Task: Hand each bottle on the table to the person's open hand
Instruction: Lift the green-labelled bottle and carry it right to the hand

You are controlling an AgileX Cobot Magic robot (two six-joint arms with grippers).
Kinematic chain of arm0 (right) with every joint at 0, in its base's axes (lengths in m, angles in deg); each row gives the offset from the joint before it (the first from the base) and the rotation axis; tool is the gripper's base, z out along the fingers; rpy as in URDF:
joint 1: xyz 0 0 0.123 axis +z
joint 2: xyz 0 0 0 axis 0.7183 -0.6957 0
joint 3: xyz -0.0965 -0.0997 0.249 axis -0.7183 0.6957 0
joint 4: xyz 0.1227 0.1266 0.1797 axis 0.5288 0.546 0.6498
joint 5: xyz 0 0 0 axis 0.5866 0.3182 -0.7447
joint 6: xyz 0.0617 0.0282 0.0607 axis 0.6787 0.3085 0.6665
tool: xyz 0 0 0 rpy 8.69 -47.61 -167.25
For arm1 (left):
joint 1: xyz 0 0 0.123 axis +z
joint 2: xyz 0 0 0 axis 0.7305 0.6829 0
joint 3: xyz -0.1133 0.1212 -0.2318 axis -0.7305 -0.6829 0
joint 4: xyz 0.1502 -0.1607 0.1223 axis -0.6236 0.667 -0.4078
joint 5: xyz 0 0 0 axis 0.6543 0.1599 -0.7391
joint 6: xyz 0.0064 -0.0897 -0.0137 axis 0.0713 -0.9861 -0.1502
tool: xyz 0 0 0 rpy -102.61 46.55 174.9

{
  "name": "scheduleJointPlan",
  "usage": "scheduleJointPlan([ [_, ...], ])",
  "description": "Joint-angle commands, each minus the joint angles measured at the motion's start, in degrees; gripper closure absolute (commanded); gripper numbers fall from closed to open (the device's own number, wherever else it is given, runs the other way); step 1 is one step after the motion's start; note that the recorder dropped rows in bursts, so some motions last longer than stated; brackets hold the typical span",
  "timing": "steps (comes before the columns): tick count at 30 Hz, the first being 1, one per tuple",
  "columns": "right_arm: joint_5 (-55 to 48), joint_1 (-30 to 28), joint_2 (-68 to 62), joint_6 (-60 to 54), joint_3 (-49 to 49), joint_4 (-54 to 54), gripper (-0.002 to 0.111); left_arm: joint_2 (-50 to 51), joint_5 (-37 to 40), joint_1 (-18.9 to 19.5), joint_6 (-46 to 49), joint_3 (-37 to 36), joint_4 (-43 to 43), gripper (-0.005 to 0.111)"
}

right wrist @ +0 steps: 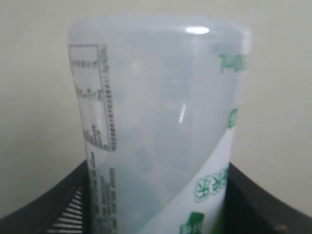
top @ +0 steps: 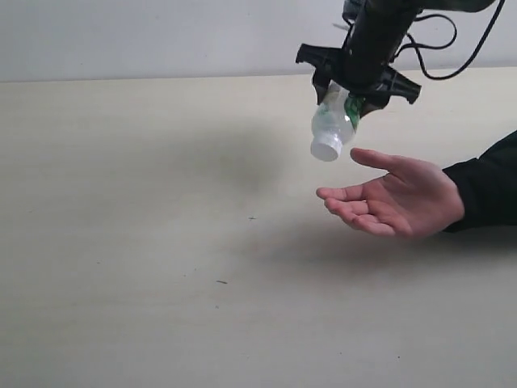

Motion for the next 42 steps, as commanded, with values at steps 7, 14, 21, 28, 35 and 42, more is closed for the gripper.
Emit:
scheduleJointPlan([
  [7,-8.5,0.1,5.6,-27.4,-9.2,6.5,0.108,-0.4,-0.1,0.0,0.0,-0.2,-0.2,0.107],
  [14,-20.3,0.3,7.6,-34.0,-11.3,3.5,0.108,-0.4,-0.1,0.0,0.0,-0.2,-0.2,0.107],
  [21,-20.3,1.0,14.0,-36.8,-3.0,3.6,0.108,-0.4,-0.1,0.0,0.0,-0.2,-0.2,0.107],
  [28,-19.3,1.0,24.1,-39.4,11.4,5.4,0.108,-0.4,-0.1,0.0,0.0,-0.2,-0.2,0.107],
  [35,-12.4,1.0,32.4,-39.8,27.5,5.1,0.108,-0.4,-0.1,0.0,0.0,-0.2,-0.2,0.107],
  [42,-4.9,1.0,32.3,-39.6,35.9,5.1,0.108,-0.4,-0.1,0.0,0.0,-0.2,-0.2,0.107],
])
